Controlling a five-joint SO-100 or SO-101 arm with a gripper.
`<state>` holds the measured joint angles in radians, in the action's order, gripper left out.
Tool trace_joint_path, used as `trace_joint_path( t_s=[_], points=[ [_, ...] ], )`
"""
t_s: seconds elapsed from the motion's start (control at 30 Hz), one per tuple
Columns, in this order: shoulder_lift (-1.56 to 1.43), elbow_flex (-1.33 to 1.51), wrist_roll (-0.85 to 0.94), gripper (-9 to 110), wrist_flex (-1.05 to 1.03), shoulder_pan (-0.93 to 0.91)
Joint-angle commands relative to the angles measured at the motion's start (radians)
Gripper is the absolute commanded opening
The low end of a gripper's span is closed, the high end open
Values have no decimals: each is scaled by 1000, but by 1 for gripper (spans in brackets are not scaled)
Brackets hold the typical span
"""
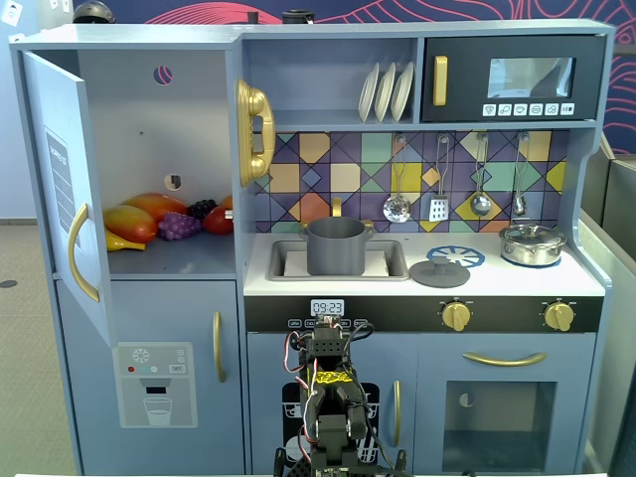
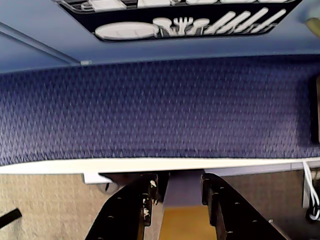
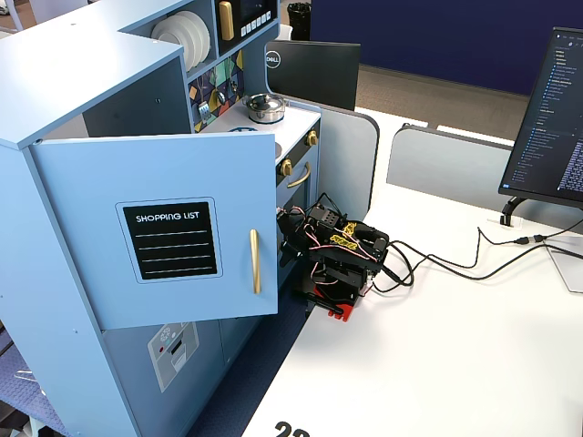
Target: Pick up the green pineapple from the left cabinet and place it in the gray recipient
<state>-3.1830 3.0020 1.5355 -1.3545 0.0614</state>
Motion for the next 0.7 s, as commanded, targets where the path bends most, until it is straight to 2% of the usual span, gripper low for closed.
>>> trace_joint_path(
  t_s=[0.0, 0.67],
  points=[
    [6, 0, -26, 3, -175, -25],
    [5, 0, -25, 6, -175, -67]
  ],
)
